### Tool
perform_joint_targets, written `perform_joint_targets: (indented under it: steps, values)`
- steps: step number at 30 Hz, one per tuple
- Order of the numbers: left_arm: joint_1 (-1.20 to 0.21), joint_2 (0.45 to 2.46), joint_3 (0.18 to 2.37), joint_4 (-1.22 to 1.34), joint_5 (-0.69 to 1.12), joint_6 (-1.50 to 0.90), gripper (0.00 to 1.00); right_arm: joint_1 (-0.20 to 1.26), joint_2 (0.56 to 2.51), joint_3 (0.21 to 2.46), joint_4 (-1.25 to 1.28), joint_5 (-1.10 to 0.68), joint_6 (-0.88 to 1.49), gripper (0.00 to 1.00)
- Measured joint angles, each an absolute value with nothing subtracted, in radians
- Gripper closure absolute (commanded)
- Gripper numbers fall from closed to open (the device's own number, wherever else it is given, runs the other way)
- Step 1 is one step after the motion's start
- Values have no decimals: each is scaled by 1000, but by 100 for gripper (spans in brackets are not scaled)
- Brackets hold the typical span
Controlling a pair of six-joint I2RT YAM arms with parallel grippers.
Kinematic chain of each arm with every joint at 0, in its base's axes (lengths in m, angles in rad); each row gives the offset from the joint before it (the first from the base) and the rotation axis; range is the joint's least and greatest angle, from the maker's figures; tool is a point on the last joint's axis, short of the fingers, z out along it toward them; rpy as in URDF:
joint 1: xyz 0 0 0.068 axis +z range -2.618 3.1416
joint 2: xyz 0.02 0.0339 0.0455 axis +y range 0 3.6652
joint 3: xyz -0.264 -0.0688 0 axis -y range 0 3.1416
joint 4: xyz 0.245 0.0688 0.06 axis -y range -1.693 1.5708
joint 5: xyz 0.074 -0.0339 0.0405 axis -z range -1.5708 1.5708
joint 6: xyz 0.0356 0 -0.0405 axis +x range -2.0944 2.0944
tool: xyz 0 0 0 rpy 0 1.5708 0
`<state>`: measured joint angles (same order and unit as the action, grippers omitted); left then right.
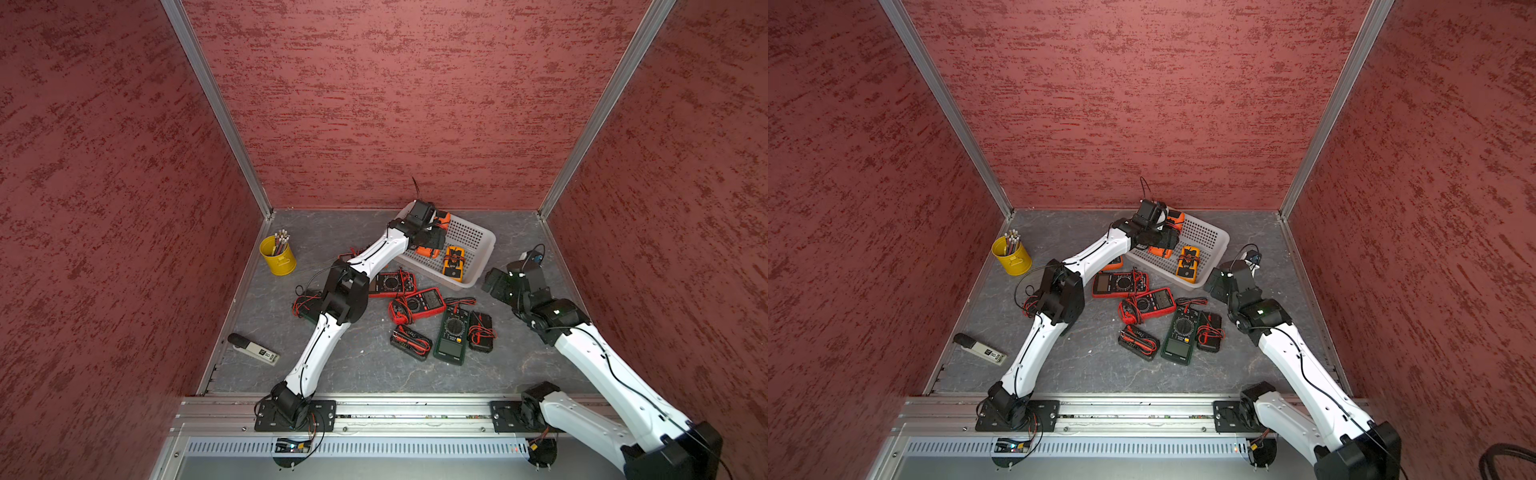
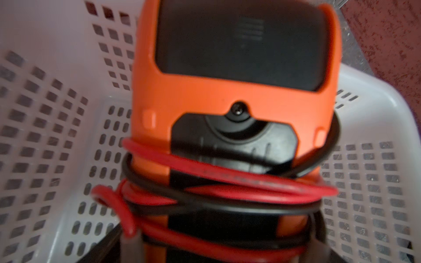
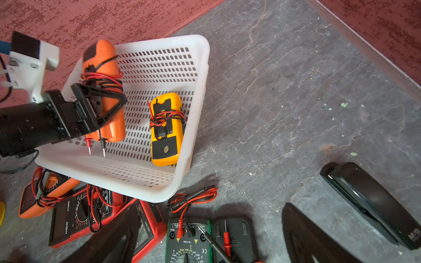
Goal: Put the multimeter into the basket
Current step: Place the multimeter in the basket.
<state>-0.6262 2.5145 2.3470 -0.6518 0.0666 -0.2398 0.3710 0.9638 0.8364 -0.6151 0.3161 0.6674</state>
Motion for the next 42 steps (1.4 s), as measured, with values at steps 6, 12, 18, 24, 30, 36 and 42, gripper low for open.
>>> perform_joint_targets:
  steps: [6, 12, 18, 24, 30, 36, 42]
  values:
    - [-661, 2519, 2347, -697, 21, -239, 99, 371, 966, 836, -615, 315, 674, 1]
    - [-679, 2534, 2357, -718, -35, -239, 95, 371, 986, 836, -613, 312, 677, 1]
    - [-685, 2571, 2362, -741, -91, -254, 90, 371, 993, 836, -612, 302, 681, 1]
    - [-691, 2583, 2362, -750, -92, -253, 61, 371, 993, 836, -610, 299, 684, 1]
    - [-712, 2583, 2363, -759, -84, -255, 14, 371, 997, 831, -609, 295, 684, 1]
    - [-719, 2583, 2368, -759, -60, -266, 0, 371, 1021, 830, -608, 283, 683, 1]
    - [-705, 2577, 2370, -761, -10, -299, 0, 371, 1034, 830, -598, 268, 680, 1]
